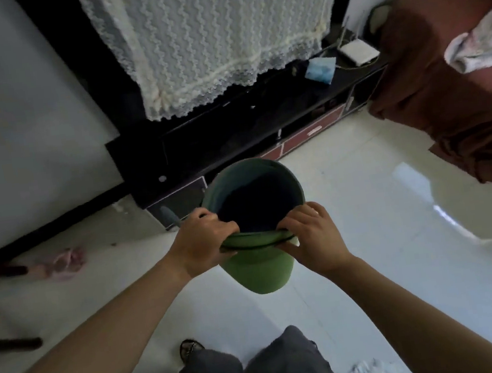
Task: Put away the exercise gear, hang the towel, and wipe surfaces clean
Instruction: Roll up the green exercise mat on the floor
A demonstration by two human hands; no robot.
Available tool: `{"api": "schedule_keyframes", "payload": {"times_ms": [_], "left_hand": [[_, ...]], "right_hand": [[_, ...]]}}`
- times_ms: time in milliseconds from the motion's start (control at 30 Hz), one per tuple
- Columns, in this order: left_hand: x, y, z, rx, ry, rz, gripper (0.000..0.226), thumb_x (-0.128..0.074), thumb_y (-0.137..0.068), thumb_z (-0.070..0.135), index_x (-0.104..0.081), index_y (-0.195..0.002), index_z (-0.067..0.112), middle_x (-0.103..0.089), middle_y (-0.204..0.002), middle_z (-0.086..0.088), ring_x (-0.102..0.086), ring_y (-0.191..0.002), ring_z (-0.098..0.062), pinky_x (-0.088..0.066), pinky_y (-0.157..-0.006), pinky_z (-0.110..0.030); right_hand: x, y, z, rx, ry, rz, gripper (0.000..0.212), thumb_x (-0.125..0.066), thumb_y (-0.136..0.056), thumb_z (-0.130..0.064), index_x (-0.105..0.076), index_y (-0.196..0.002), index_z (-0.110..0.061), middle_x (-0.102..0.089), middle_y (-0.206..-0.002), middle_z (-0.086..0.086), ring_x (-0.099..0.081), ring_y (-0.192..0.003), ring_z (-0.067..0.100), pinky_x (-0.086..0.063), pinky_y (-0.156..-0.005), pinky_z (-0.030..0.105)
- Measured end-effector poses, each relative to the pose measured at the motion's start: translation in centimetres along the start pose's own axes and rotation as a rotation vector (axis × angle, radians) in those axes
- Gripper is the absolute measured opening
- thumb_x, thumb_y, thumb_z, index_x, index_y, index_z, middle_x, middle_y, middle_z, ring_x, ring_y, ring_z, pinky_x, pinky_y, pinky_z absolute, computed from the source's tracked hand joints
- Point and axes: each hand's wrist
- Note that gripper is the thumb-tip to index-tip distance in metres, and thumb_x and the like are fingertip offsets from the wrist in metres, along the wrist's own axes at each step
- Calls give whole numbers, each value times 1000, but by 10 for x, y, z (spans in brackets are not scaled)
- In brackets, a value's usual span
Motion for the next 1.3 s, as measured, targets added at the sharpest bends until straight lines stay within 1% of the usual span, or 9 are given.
{"api": "schedule_keyframes", "payload": {"times_ms": [133, 267, 500, 633, 833, 1000, 1133, 1233, 1300], "left_hand": [[31, 96, -68, 198, -3, 51, 38, -89, -51, 36, -67, -79, 21, -66, -65, 6, -61, -62, -18, -48, -76, -29], [47, 189, -130, 381, -17, 103, 37, -87, -55, 37, -68, -82, 20, -69, -74, 5, -63, -69, -19, -37, -84, -29], [75, 302, -200, 579, -92, 138, 40, -88, -49, 37, -69, -80, 21, -67, -74, 8, -63, -70, -16, -32, -84, -27], [84, 338, -240, 650, -154, 101, 43, -88, -50, 39, -68, -83, 21, -66, -75, 7, -62, -72, -17, -33, -86, -30], [95, 362, -321, 773, -160, -25, 47, -87, -49, 46, -66, -85, 24, -66, -76, 10, -63, -74, -13, -49, -87, -35], [87, 371, -394, 896, -78, -162, 46, -83, -50, 51, -66, -86, 27, -66, -76, 11, -63, -74, -12, -42, -88, -30], [78, 380, -442, 994, 20, -197, 35, -62, -79, 50, -60, -107, 28, -64, -100, 9, -55, -101, -15, -26, -99, -33], [73, 393, -478, 1037, 42, -201, 32, -67, -74, 49, -62, -99, 29, -65, -90, 10, -57, -92, -14, -31, -94, -34], [63, 405, -505, 1027, 31, -223, 37, -79, -57, 52, -63, -83, 31, -63, -71, 15, -59, -72, -10, -44, -80, -33]], "right_hand": [[-36, -65, -99, 108, -38, 2, 34, -88, -54, -25, -70, -82, -19, -68, -83, -3, -66, -83, 22, -47, -87, 45], [-88, -117, -186, 195, -131, -58, 32, -88, -54, -24, -69, -80, -18, -69, -82, -3, -65, -83, 21, -45, -88, 41], [-165, -189, -298, 379, -289, -158, 31, -88, -54, -23, -68, -78, -19, -67, -80, -6, -63, -81, 17, -44, -86, 36], [-196, -230, -340, 447, -332, -224, 36, -89, -51, -23, -69, -80, -17, -68, -82, -4, -64, -81, 19, -46, -86, 37], [-250, -307, -386, 496, -344, -339, 34, -86, -58, -27, -68, -86, -17, -67, -85, -2, -63, -86, 21, -46, -88, 40], [-300, -377, -416, 553, -399, -472, 31, -86, -56, -25, -67, -79, -16, -66, -80, 0, -61, -81, 23, -44, -80, 33], [-337, -423, -440, 604, -420, -524, 30, -87, -55, -21, -65, -74, -16, -63, -75, -1, -58, -76, 22, -37, -75, 24], [-373, -450, -460, 644, -439, -540, 32, -88, -53, -21, -64, -74, -17, -62, -73, -3, -52, -77, 15, -33, -77, 18], [-400, -465, -473, 660, -435, -563, 34, -88, -52, -22, -63, -74, -17, -62, -74, -3, -45, -78, 9, -26, -77, 14]]}}
Point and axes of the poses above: each hand's wrist, its own y-axis away from the middle knuckle, its own x-axis out of the back of the hand, z = x × y
